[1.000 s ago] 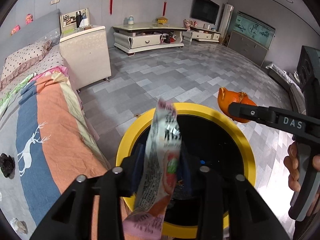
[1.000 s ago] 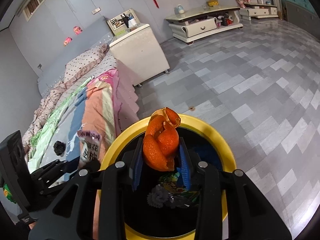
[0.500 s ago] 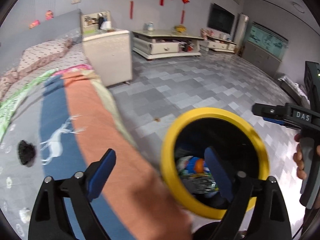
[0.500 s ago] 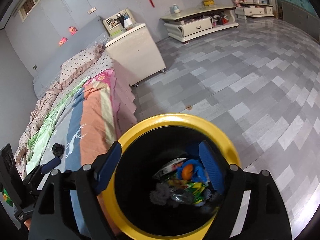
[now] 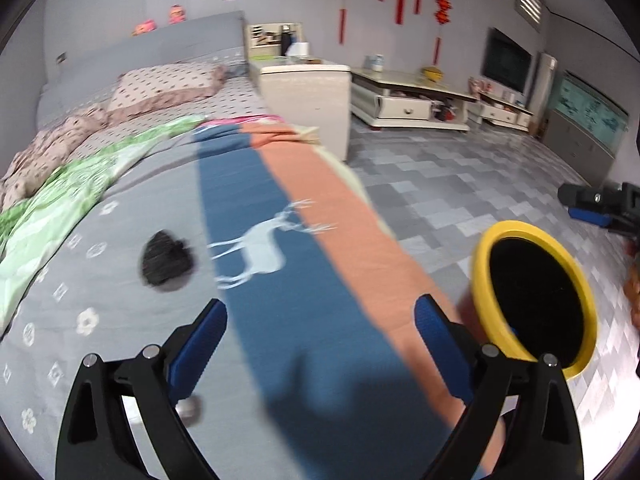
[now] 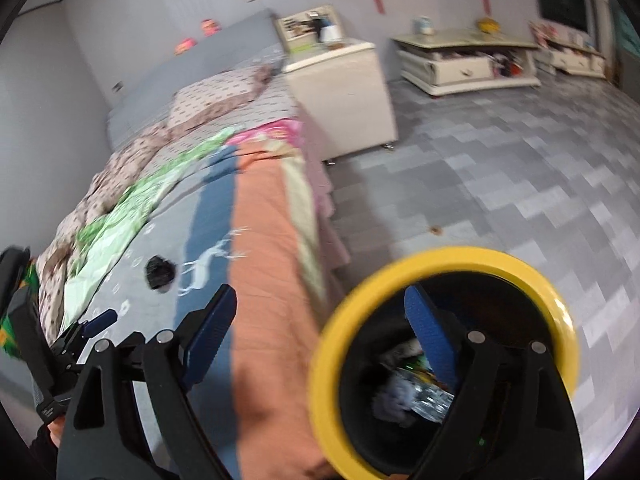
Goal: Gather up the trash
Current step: 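Move both open tools back over the bed, then grasp the white tissue with the left tool while the right tool grasps the black plastic bag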
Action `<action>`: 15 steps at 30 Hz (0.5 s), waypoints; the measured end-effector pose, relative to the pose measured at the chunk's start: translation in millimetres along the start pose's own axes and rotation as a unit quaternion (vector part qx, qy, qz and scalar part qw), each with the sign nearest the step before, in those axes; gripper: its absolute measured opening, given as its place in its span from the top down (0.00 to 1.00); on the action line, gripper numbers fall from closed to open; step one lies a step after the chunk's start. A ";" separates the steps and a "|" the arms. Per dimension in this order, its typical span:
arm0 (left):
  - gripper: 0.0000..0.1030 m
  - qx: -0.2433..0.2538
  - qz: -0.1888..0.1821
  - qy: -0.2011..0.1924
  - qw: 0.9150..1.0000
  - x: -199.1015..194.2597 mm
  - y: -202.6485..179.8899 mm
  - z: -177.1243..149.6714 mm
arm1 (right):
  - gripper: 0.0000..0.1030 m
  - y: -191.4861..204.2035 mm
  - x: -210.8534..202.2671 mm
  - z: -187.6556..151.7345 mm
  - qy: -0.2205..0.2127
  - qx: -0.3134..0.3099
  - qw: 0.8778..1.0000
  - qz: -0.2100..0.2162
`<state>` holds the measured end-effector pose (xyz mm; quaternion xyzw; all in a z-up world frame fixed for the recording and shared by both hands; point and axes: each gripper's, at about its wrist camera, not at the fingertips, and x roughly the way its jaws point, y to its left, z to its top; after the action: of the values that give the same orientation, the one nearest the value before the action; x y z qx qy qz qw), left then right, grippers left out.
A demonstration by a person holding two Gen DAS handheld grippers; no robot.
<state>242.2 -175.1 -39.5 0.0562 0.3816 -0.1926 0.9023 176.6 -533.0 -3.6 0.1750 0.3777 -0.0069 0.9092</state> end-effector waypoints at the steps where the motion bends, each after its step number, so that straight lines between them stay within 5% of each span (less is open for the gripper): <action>1: 0.11 -0.001 0.005 -0.001 1.000 -3.3 10.8 -3.0 | 0.19 13.3 4.8 2.4 0.002 -0.010 1.000 0.008; 15: 0.11 -0.008 0.064 0.033 0.997 -16.5 135.1 -55.6 | 0.19 187.0 112.4 27.7 0.071 -0.105 0.987 0.095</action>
<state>247.4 -32.0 -73.1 0.0802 0.4082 -0.1294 0.9001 302.9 -353.0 -4.4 0.1142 0.4212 0.1316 0.8900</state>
